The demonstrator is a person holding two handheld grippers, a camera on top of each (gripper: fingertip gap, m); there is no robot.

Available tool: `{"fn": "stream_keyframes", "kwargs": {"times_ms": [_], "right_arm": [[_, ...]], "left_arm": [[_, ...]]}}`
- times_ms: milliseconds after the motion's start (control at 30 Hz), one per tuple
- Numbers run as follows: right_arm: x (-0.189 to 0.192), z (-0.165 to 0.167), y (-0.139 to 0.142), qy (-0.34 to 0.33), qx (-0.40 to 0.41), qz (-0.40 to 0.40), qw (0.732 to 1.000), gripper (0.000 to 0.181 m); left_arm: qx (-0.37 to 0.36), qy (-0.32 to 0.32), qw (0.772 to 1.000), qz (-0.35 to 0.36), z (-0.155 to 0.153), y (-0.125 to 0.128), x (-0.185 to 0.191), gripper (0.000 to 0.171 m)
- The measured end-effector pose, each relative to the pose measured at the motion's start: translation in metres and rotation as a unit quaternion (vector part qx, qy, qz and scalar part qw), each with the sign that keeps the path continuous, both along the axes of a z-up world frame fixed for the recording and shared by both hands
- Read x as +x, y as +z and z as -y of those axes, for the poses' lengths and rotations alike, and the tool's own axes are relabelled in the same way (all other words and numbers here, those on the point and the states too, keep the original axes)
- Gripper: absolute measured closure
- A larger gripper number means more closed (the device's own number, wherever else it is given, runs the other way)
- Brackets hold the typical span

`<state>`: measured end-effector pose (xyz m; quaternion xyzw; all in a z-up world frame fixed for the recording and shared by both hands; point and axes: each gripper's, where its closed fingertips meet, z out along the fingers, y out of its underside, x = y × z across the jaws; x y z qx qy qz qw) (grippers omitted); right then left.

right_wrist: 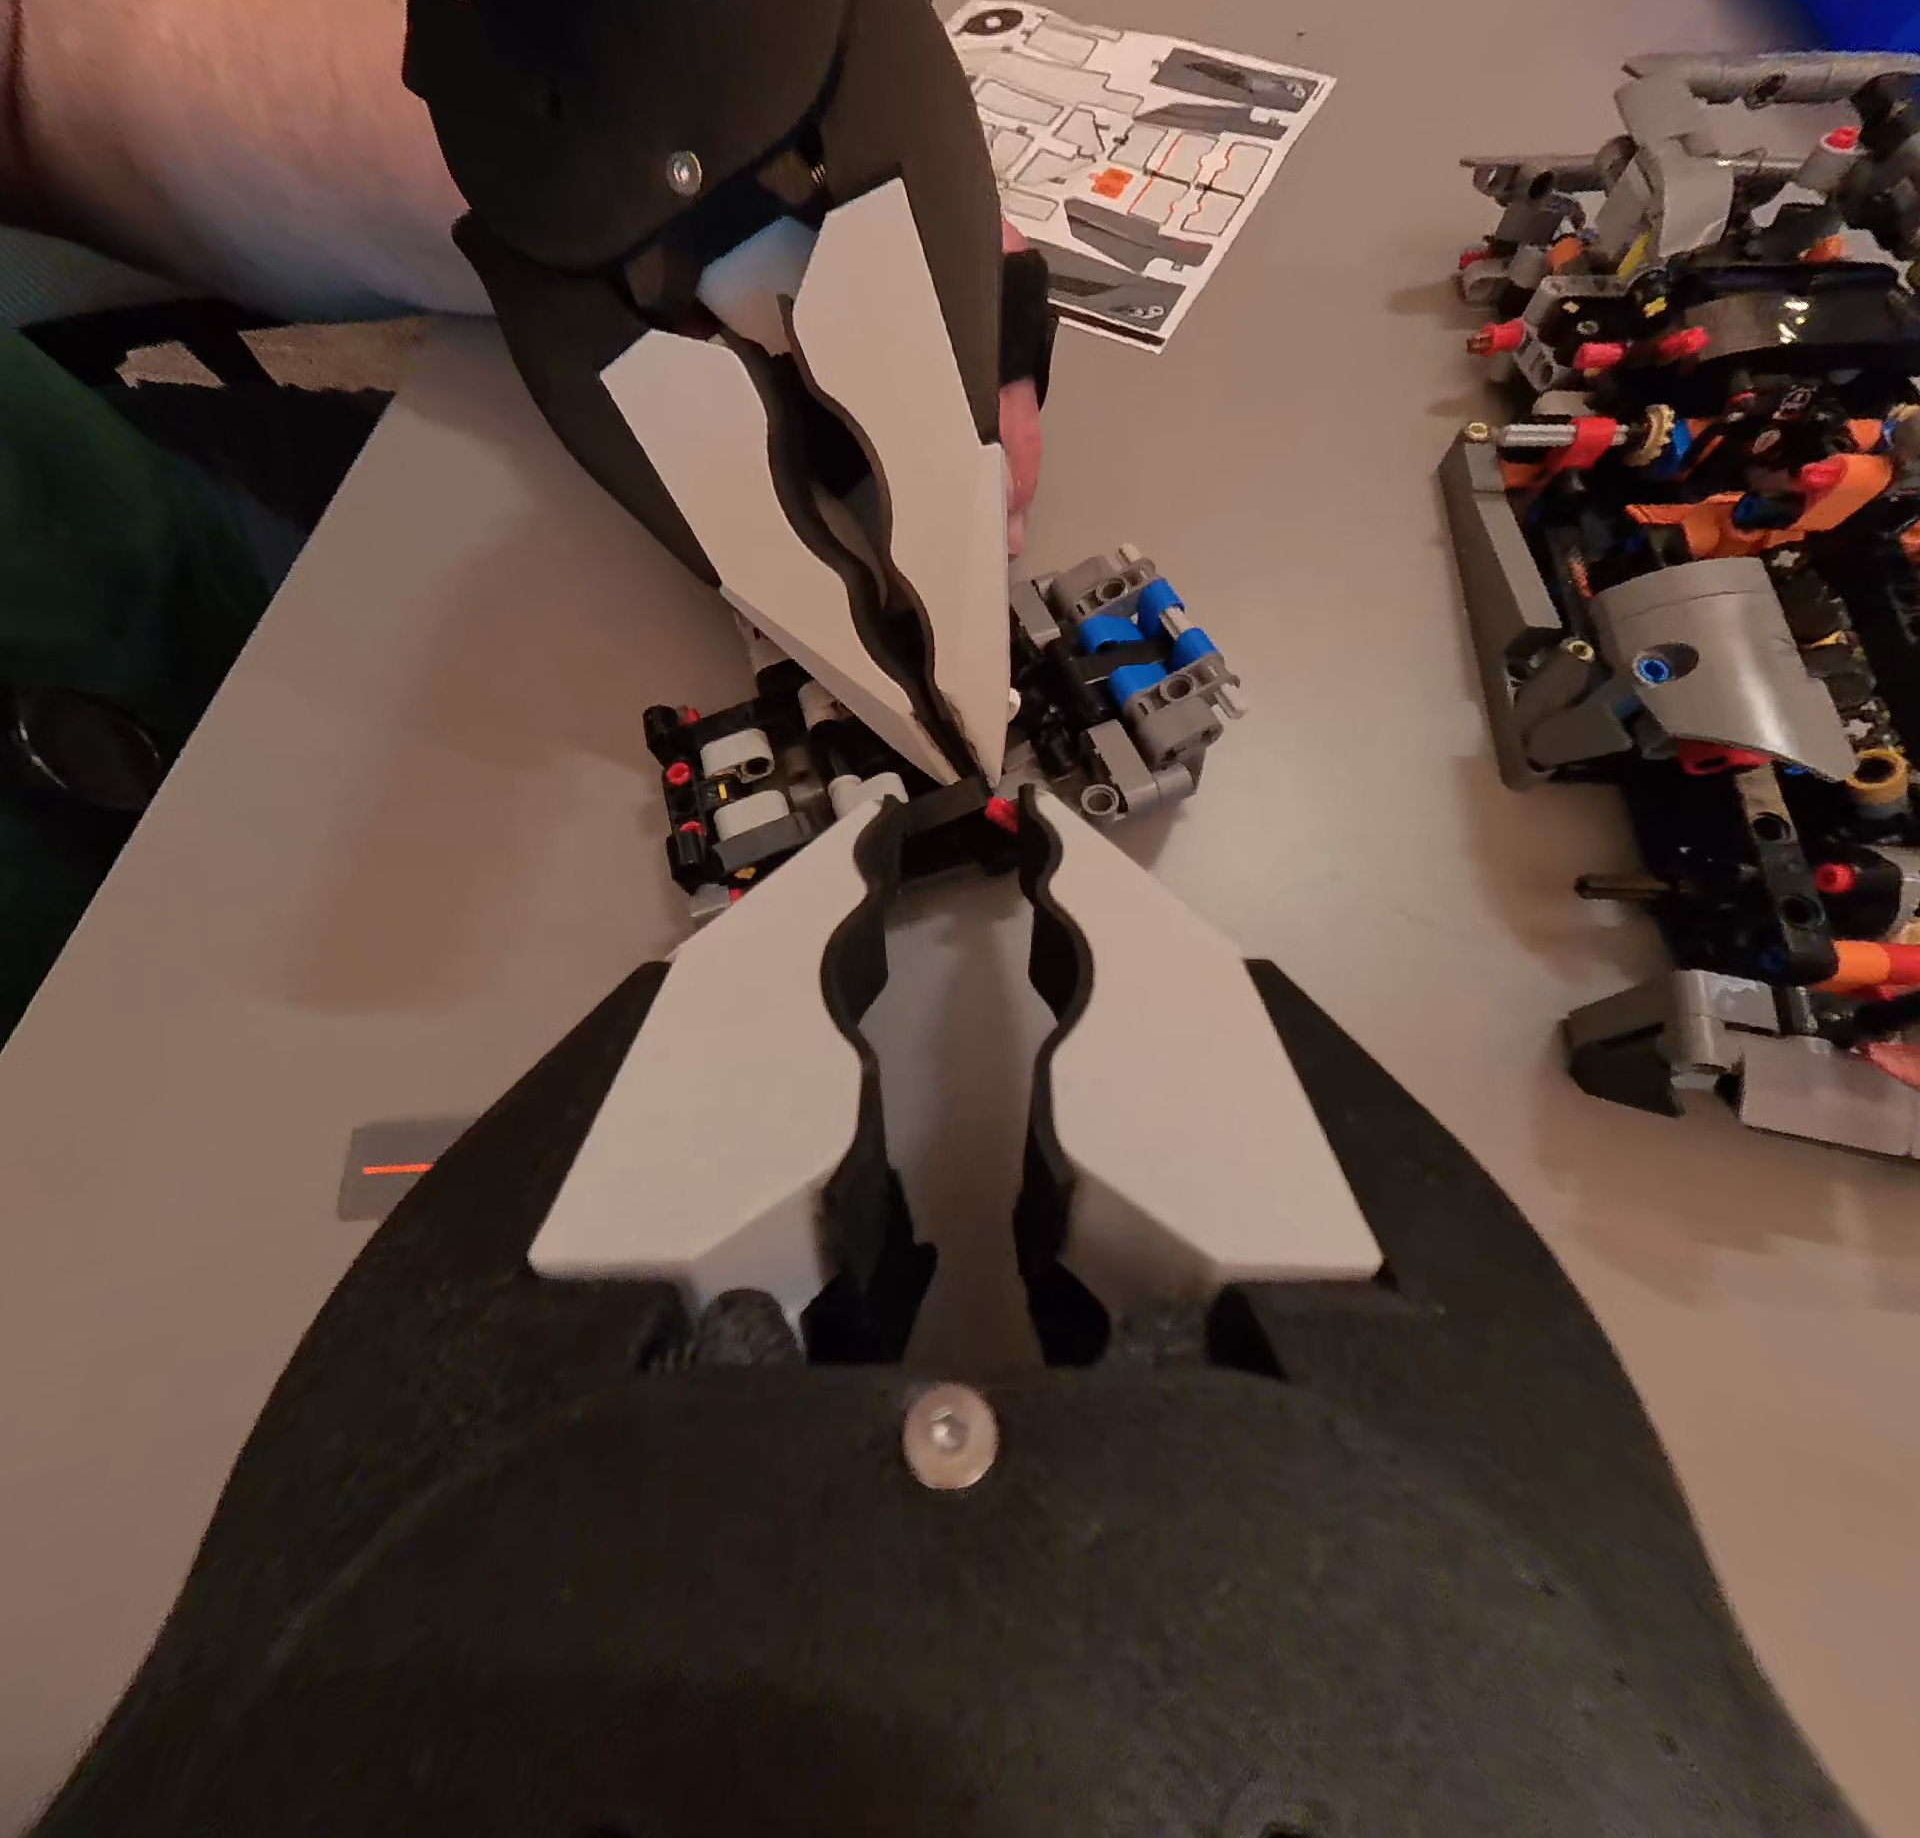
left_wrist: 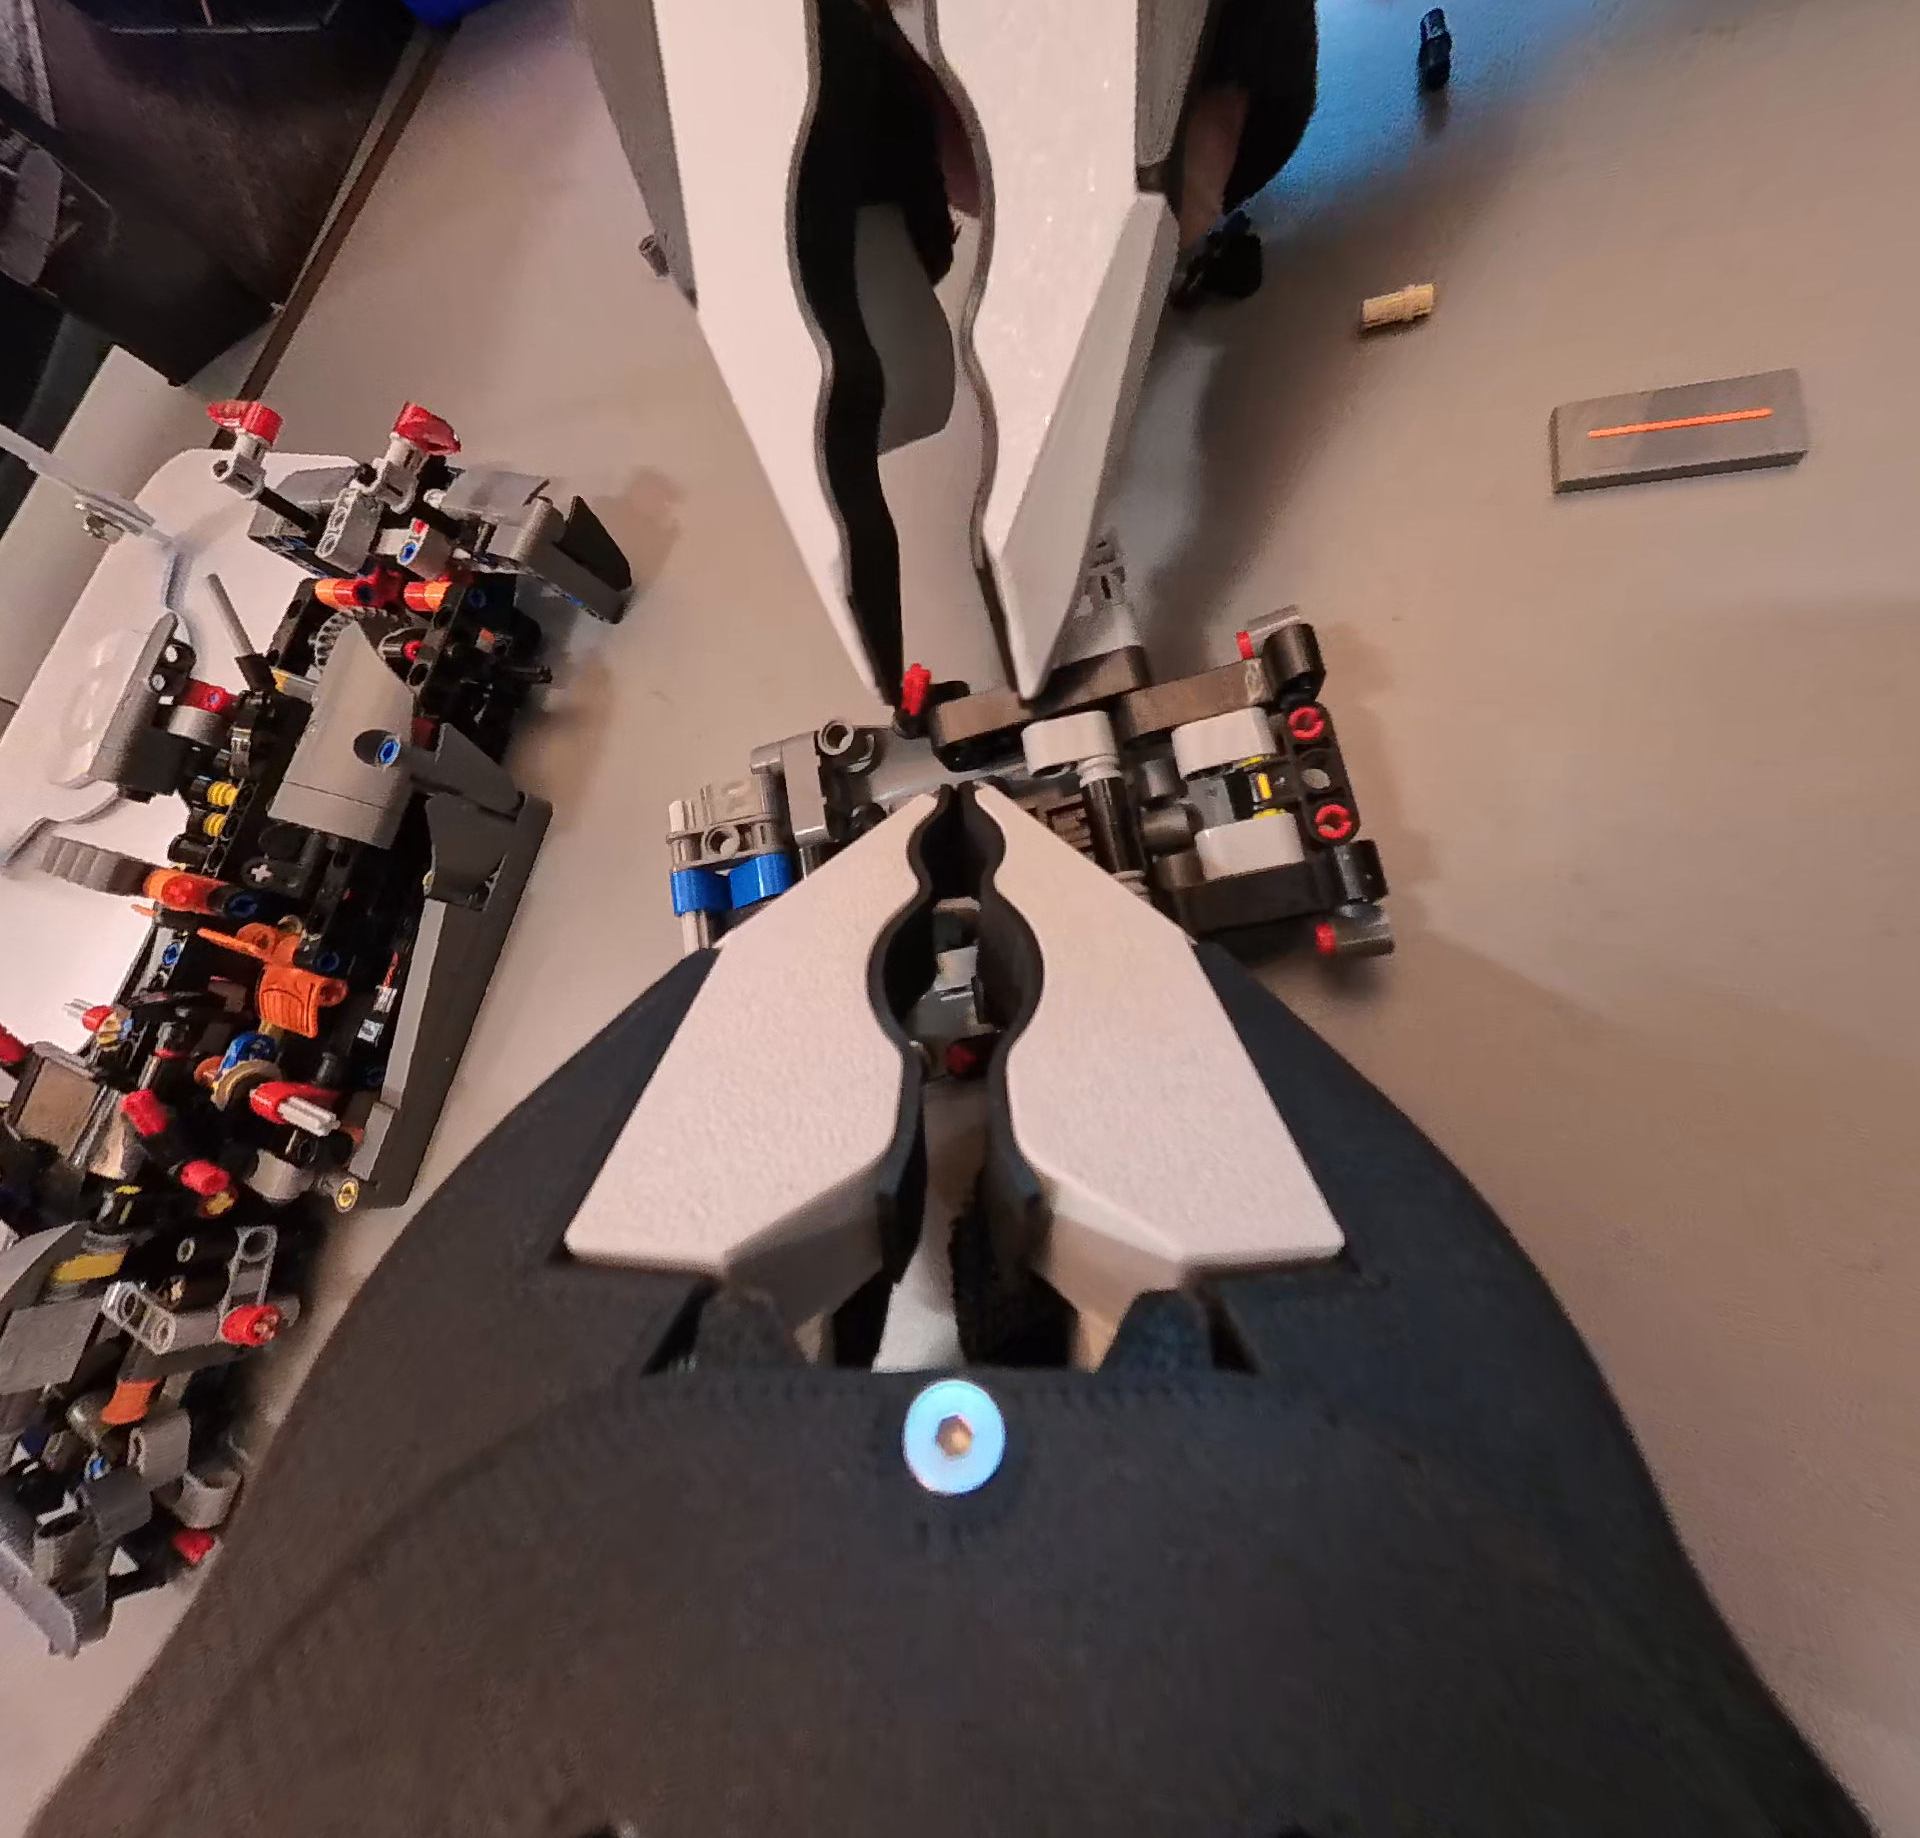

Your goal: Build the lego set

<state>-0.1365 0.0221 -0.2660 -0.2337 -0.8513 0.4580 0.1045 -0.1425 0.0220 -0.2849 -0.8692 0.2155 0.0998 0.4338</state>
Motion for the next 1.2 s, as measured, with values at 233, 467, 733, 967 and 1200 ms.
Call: {"fn": "stream_keyframes", "kwargs": {"times_ms": [233,467,733,967,1200], "right_arm": [[0.002,0.001,0.006,0.008,-0.007,-0.015,1.000,0.175],[0.001,0.001,0.013,0.005,-0.039,-0.012,0.999,0.174],[-0.002,-0.003,0.002,-0.006,-0.021,-0.001,1.000,0.171],[0.005,0.004,-0.003,0.018,-0.012,0.006,1.000,0.181],[0.000,-0.004,0.006,-0.004,-0.037,0.000,0.999,0.181]], "left_arm": [[0.000,0.000,1.000,-0.002,0.000,0.000,0.000,0.171],[-0.001,0.000,1.000,-0.002,0.000,-0.001,0.001,0.171],[-0.002,0.000,1.000,-0.001,0.000,-0.001,0.001,0.171],[-0.002,-0.001,1.000,0.001,0.000,-0.001,0.001,0.171],[-0.002,-0.001,1.000,-0.001,0.000,-0.001,0.001,0.171]]}}
